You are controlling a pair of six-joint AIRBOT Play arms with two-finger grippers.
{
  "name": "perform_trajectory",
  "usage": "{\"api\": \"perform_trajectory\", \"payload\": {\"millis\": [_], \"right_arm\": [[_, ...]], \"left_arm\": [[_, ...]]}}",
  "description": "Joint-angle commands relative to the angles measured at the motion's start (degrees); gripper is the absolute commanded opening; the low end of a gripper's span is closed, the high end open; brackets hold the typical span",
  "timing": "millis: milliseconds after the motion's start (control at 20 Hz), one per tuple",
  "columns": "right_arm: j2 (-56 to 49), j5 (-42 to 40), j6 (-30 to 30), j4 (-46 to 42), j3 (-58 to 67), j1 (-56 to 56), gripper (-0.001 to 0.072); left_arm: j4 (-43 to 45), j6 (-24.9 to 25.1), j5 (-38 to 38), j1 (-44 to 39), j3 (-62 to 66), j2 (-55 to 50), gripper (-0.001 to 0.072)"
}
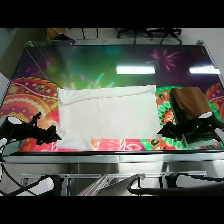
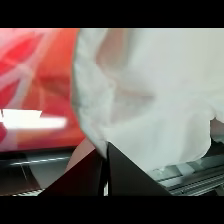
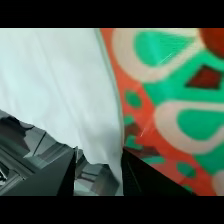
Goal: Fold the shirts.
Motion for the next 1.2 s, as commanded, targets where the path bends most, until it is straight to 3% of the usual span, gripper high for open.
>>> {"api": "perform_trajectory", "payload": {"millis": [0, 50, 100, 400, 550, 700, 750, 800, 1150], "right_arm": [[-2.62, -4.85, -0.74, -1.57, -0.72, 5.25, 0.0337], [-2.69, -5.29, -1.01, -1.53, -0.7, 6.14, 0.0181], [-2.56, -5.64, -1.11, -1.4, -0.63, 6.51, 0.0145], [-0.31, -5.62, -0.92, -1.51, 0.2, 5.49, 0.0113], [-0.28, -5.66, -0.9, -1.57, 0.17, 5.53, 0.0171], [-0.28, -6.51, -0.87, -1.4, 0.17, 5.55, 0.0168], [-0.28, -6.49, -0.2, -1.4, 0.17, 5.55, 0.0168], [-0.28, -6.47, 0.46, -1.4, 0.17, 5.55, 0.0169], [-0.26, -6.51, 0.42, -1.64, 0.66, 5.51, 0.0169]], "left_arm": [[-0.07, 0.81, -2.43, 0.04, 0.13, 0.02, 0.0014], [-0.07, 0.85, -2.75, 0.04, 0.13, 0.04, 0.0014], [-0.07, 0.85, -3.15, 0.04, 0.13, 0.04, 0.0014], [0.11, 0.81, -6.14, 0.04, 0.04, 0.04, 0.0017], [0.44, 0.83, -5.31, 0.04, -2.82, 0.04, 0.0018], [0.31, 1.31, -1.75, 0.04, -5.6, 0.04, 0.002], [0.28, 1.38, -1.33, 0.04, -5.81, 0.04, 0.0209], [-0.02, 1.29, -1.44, 0.04, -5.81, 0.04, 0.0517], [0.02, 1.25, -3.28, 0.04, -5.88, 0.04, 0.0526]]}}
